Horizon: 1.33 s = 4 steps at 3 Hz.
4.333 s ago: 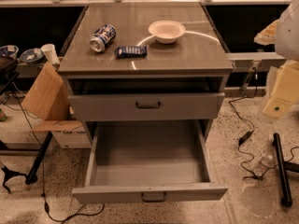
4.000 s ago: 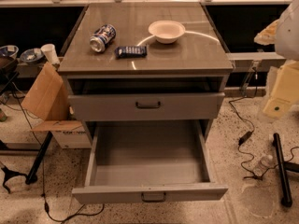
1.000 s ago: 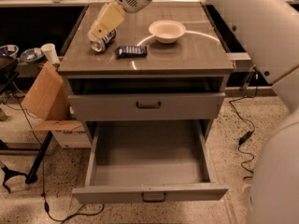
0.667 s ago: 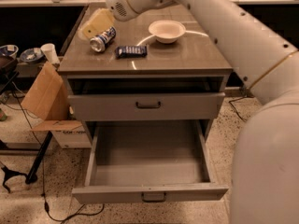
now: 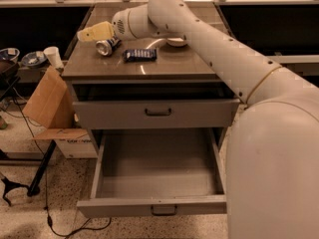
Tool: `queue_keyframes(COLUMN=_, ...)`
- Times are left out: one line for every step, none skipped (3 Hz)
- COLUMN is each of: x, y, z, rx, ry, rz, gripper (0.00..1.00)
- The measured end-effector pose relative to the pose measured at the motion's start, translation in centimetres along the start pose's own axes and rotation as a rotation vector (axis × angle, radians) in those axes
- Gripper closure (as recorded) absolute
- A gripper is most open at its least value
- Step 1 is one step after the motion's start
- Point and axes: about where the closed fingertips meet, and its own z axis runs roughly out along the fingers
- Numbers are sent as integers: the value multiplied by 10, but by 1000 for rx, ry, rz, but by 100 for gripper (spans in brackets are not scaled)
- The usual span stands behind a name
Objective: Place pepsi can into middle drawer
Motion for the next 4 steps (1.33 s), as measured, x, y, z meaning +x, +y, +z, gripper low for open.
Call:
queue_keyframes(x=1, y=-4, z=1, rx=8, ry=10, rz=0, gripper=0)
queue_keyframes(x=1, y=-17, z=-3, rx=46, ry=22, rz=-3, gripper=0)
queue_keyframes(x=3, y=-32, z=-4, rx=79, ry=28, rz=-5, gripper=0)
queue_keyframes(x=7, y=-42, z=1, rx=88, ry=32, rz=-1, gripper=0)
